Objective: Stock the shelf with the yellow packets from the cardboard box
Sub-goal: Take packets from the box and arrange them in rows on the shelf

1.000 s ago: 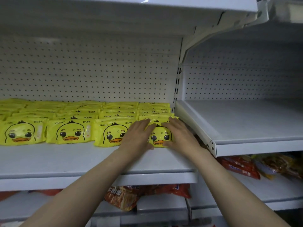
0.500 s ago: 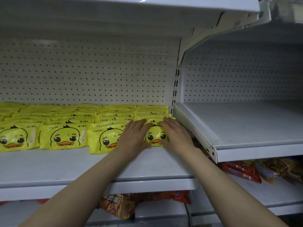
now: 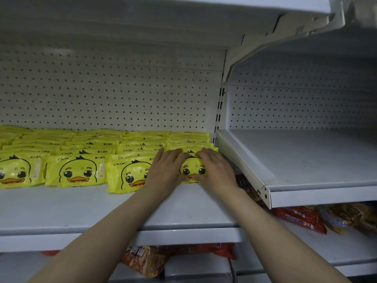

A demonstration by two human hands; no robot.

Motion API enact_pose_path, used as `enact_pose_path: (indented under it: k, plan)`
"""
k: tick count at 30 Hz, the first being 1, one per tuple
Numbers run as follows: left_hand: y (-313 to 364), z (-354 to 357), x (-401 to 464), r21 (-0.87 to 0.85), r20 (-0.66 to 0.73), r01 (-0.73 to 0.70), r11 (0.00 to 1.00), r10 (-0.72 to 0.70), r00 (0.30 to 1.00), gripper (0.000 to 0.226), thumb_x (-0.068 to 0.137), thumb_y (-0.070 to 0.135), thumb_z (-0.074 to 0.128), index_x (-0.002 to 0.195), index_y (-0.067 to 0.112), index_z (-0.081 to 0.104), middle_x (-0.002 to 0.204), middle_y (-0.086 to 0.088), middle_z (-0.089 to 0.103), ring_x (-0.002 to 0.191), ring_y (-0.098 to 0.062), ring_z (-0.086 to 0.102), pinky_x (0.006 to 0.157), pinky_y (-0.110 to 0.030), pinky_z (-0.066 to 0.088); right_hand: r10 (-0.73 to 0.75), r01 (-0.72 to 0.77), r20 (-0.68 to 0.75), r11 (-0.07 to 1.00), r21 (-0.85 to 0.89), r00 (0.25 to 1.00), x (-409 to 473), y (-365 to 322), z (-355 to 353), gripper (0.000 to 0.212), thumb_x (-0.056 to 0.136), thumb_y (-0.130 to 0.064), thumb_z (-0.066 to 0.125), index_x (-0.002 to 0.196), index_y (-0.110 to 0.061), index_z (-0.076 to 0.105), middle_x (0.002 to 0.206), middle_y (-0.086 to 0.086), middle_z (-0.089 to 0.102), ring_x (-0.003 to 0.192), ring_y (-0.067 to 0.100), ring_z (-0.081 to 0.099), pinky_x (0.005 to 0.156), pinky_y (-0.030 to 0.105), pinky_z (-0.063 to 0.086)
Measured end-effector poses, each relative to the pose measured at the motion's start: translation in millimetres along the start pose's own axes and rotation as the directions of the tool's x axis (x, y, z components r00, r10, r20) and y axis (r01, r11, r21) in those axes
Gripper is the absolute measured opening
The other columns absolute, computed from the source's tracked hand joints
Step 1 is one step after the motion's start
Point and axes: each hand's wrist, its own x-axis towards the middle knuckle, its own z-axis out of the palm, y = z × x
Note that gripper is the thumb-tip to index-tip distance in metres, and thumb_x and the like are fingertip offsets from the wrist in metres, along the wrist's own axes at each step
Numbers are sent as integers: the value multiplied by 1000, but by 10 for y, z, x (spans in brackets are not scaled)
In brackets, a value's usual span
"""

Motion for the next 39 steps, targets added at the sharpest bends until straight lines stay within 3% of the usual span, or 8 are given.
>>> enact_pose_path:
  k: [7, 17, 22, 28, 33, 39]
  plan:
    - [-96, -24, -36, -25, 51, -66, 997, 67, 996, 89, 63, 62, 77, 137, 22, 47, 138, -8, 54, 126, -29, 52, 113, -51, 28, -7, 7, 7, 1000, -4, 1000, -34, 37, 20, 74, 82, -48, 72, 145, -25, 40, 159, 2, 31, 149, 19, 22, 119, 34, 19]
    - [-26, -85, -47, -39, 94, -13, 999, 17, 995, 87, 66, 55, 79, 139, 22, 47, 142, -9, 49, 132, -29, 45, 117, -49, 19, 15, -15, 32, 1000, 0, 999, -36, 9, 5, 74, 81, -47, 74, 143, -25, 40, 159, 3, 32, 148, 21, 23, 120, 40, 21]
    - [-115, -262, -240, -75, 41, 30, 997, -27, 999, 84, 68, 56, 77, 138, 20, 49, 142, -11, 49, 133, -30, 44, 117, -50, 22, -6, 5, 46, 1000, 26, 999, -20, -74, -69, 76, 80, -49, 74, 144, -24, 42, 160, 4, 30, 149, 21, 22, 120, 41, 19]
    - [-477, -550, -684, -28, -26, 93, 995, -94, 995, 77, 67, 48, 81, 132, 17, 55, 137, -13, 51, 124, -35, 48, 100, -47, 44, -144, 141, 31, 986, 90, 989, 91, -581, -19, 69, 81, -48, 73, 141, -23, 48, 159, 3, 31, 149, 19, 21, 121, 40, 17]
    - [-797, -753, -930, 84, -14, 135, 987, -134, 991, 75, 65, 51, 81, 129, 20, 56, 134, -10, 53, 115, -32, 50, 88, -43, 47, -209, 202, 46, 972, 116, 977, 190, -999, 131, 66, 82, -43, 73, 141, -26, 49, 158, 1, 34, 149, 18, 21, 122, 37, 12]
    - [-1015, -775, -943, 117, 27, 102, 988, -106, 994, 71, 64, 34, 84, 128, 22, 56, 133, -8, 54, 114, -32, 51, 86, -43, 48, -253, 254, 71, 967, -3, 965, 160, -1218, 325, 61, 84, -34, 73, 139, -25, 48, 159, 2, 32, 149, 21, 21, 121, 37, 9]
